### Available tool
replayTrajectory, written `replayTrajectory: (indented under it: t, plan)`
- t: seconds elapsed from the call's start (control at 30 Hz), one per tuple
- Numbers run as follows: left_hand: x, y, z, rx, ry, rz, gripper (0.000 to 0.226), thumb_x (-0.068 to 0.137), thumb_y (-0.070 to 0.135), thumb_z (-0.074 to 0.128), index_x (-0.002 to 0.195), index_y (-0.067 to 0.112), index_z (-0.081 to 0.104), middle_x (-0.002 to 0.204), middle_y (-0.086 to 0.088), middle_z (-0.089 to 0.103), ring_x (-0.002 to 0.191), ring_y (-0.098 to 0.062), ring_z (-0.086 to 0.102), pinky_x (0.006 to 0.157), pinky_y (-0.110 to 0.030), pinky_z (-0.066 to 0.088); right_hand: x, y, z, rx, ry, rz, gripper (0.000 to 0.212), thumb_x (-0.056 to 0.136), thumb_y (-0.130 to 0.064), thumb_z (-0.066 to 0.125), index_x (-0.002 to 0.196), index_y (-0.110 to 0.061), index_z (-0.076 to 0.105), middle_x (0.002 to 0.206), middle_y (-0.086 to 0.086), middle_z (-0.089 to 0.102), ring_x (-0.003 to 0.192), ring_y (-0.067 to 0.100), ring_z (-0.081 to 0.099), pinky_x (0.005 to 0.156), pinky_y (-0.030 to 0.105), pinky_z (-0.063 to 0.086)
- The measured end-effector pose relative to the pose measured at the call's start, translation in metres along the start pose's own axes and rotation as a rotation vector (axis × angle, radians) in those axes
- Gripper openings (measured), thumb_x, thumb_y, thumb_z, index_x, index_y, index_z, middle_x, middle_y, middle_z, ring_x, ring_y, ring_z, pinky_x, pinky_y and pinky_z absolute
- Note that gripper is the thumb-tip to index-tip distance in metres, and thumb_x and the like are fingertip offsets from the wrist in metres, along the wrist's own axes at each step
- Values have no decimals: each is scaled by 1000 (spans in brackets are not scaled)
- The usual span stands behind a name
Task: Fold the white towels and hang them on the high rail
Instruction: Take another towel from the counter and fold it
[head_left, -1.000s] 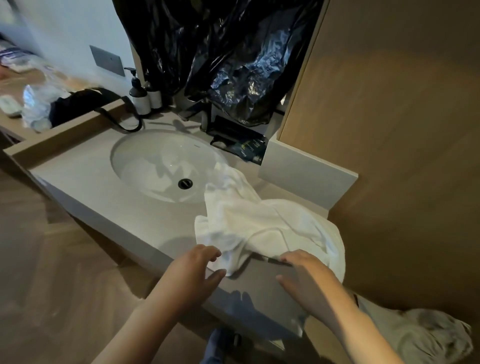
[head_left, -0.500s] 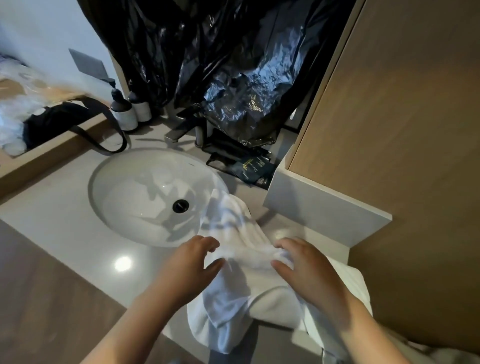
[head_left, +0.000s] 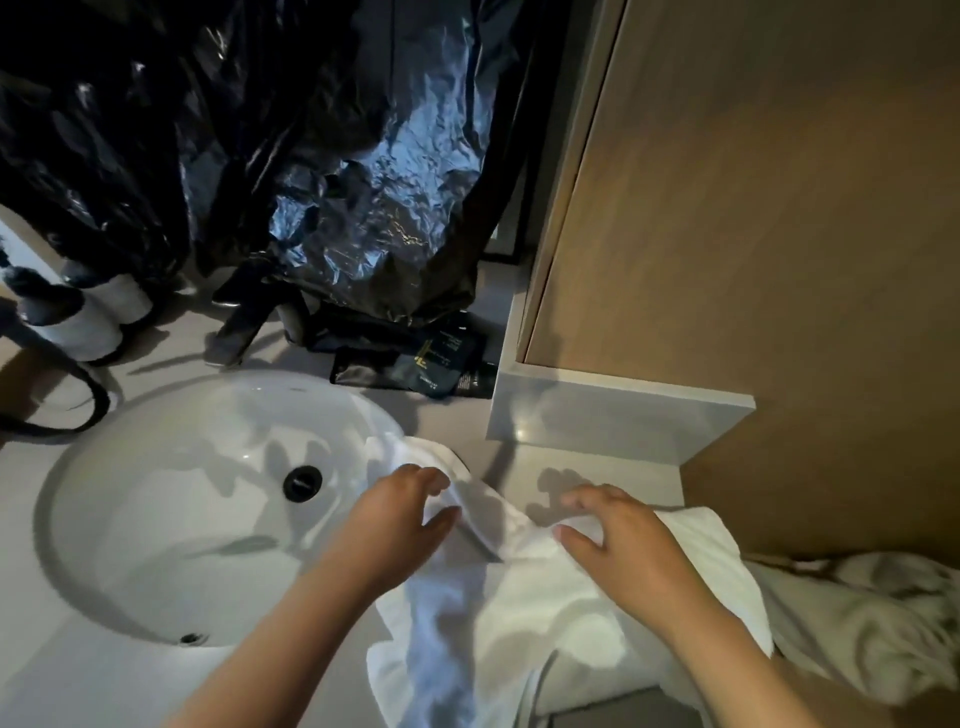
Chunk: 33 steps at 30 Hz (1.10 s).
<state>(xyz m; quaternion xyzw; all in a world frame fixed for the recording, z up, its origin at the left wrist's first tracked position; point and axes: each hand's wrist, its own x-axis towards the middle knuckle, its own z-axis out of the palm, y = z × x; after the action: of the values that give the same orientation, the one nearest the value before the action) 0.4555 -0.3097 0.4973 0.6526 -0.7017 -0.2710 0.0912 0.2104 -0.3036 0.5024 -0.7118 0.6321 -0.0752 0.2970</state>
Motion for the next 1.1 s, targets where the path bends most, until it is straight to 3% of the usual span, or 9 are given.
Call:
replayTrajectory:
  t: [0.2,0.43,0.63,0.77,0.83,0.9,1.1]
  plan:
    - [33,-22,4,26,-50,56,37,95,40,54,126,21,57,127,3,56,114,-18,54,94,-26,42,5,-10,12,2,33,85,34,94,-31,61,128,-25,61,131,-7,60,117,9,55,88,11,34]
    - [72,-48,12,114,-92,26,51,96,49,47,139,20,45,142,-2,42,130,-23,35,106,-33,31,13,-20,25,-16,36,131,36,95,-36,59,128,-22,61,127,-4,63,115,13,58,97,21,42]
    - [82,-64,17,148,-67,-54,54,95,53,47,137,20,46,136,-6,45,124,-26,44,107,-36,31,16,-24,31,-48,30,167,33,95,-38,58,125,-24,61,121,-5,65,112,15,59,100,30,43]
    - [83,-63,7,79,-100,-145,44,92,53,53,115,15,58,111,-7,58,108,-28,55,86,-32,42,16,-26,31,-49,22,172,33,95,-38,58,125,-24,61,122,-5,64,113,14,58,100,31,43]
    - [81,-59,-1,31,-111,-139,32,91,48,58,83,17,59,83,0,59,88,-25,59,64,-29,38,16,-28,30,-38,20,167,32,95,-37,59,125,-24,62,121,-6,64,111,14,59,99,30,43]
    - [75,-54,-8,-49,-102,-134,35,90,41,64,67,16,57,63,3,52,67,-20,52,52,-28,30,15,-30,30,-16,18,159,32,95,-36,60,124,-24,62,119,-7,65,108,13,60,97,29,44]
    - [44,-38,-33,-224,-55,-52,16,76,41,77,83,30,68,71,9,53,64,-3,48,52,-17,31,11,-33,25,73,33,112,32,94,-35,61,124,-24,62,119,-10,63,106,7,60,89,19,46]
